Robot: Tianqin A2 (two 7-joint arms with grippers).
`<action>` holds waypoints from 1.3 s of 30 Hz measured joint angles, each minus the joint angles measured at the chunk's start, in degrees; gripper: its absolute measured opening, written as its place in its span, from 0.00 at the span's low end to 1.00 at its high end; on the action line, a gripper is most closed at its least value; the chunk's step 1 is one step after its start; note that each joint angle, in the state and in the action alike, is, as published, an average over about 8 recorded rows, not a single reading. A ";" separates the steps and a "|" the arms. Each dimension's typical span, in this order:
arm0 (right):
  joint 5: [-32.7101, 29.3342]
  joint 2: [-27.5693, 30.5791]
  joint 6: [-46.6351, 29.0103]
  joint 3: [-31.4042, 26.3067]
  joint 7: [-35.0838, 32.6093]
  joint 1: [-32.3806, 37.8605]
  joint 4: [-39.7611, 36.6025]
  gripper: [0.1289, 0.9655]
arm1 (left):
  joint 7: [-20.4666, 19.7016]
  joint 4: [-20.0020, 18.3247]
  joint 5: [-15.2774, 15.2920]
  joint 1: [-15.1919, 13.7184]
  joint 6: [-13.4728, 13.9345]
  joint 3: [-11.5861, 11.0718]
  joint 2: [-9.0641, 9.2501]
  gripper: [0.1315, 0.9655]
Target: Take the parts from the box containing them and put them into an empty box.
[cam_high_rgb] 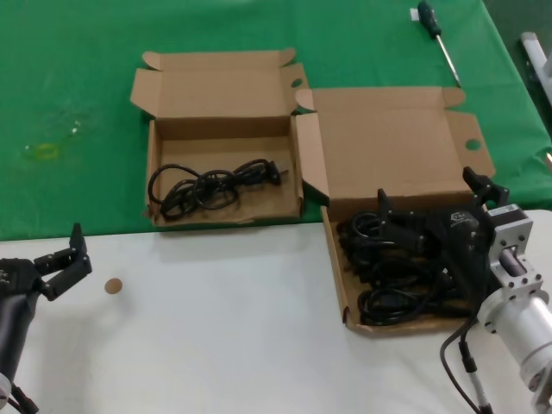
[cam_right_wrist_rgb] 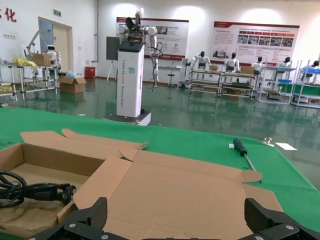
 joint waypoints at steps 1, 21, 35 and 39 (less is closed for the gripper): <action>0.00 0.00 0.00 0.00 0.00 0.00 0.00 1.00 | 0.00 0.00 0.00 0.00 0.00 0.00 0.00 1.00; 0.00 0.00 0.00 0.00 0.00 0.00 0.00 1.00 | 0.00 0.00 0.00 0.00 0.00 0.00 0.00 1.00; 0.00 0.00 0.00 0.00 0.00 0.00 0.00 1.00 | 0.00 0.00 0.00 0.00 0.00 0.00 0.00 1.00; 0.00 0.00 0.00 0.00 0.00 0.00 0.00 1.00 | 0.00 0.00 0.00 0.00 0.00 0.00 0.00 1.00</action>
